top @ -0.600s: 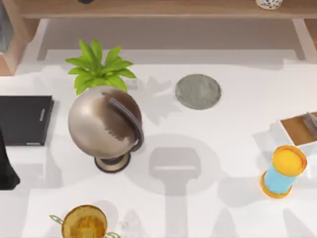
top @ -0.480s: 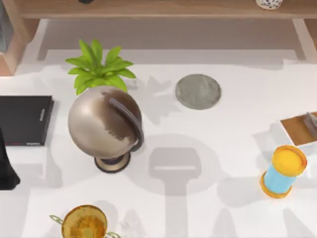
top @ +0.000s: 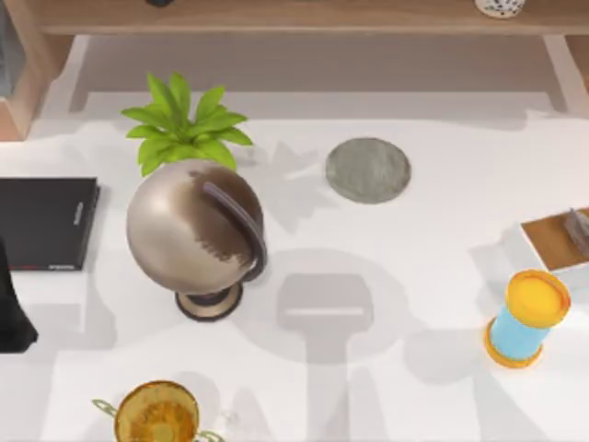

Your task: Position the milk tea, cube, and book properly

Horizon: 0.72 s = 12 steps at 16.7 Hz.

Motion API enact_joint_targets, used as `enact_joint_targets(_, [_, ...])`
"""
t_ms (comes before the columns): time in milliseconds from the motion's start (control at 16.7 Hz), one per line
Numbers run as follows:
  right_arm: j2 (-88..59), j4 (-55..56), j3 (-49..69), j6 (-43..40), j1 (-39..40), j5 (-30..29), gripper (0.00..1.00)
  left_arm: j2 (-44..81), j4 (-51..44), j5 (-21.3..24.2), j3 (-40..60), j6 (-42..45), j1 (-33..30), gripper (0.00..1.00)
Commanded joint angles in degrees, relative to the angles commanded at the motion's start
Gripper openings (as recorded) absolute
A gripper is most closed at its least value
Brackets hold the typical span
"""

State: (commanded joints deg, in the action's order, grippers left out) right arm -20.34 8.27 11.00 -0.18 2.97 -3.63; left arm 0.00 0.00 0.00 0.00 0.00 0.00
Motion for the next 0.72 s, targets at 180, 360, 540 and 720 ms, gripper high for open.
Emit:
enact_joint_targets(180, [-13.66, 5.94, 7.79, 0.14, 2.08, -2.39, 1.00, 0.00, 0.00, 0.00, 0.00, 0.00, 0.00, 1.00])
enact_joint_targets(360, [-28.23, 12.45, 16.31, 0.32, 4.41, -4.91, 1.00, 0.00, 0.00, 0.00, 0.00, 0.00, 0.00, 1.00])
enact_joint_targets(540, [-42.61, 18.98, 24.83, 0.46, 6.71, -7.41, 1.00, 0.00, 0.00, 0.00, 0.00, 0.00, 0.00, 1.00])
enact_joint_targets(720, [-55.96, 25.00, 32.69, 0.50, 8.81, -9.76, 1.00, 0.00, 0.00, 0.00, 0.00, 0.00, 0.00, 1.00])
